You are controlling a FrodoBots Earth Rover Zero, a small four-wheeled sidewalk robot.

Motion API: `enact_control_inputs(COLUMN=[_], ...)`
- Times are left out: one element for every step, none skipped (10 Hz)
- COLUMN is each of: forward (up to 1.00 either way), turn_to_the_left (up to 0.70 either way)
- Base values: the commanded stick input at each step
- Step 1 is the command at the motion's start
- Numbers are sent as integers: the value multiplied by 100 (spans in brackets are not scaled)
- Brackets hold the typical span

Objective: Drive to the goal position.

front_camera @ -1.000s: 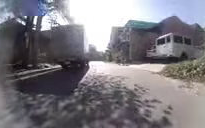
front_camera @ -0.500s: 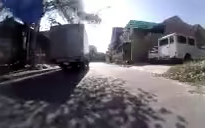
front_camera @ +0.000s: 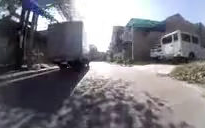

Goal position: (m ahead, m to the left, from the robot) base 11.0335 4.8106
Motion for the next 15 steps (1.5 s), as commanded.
enact_control_inputs(forward=[70, 70, 70, 70, 70, 70, 70, 70, 70, 70, 70, 70, 70, 70, 70], turn_to_the_left=[0, 0, 0, 0, 0, 0, 0, 0, 0, 0, 0, 0, 0, 0, 0])
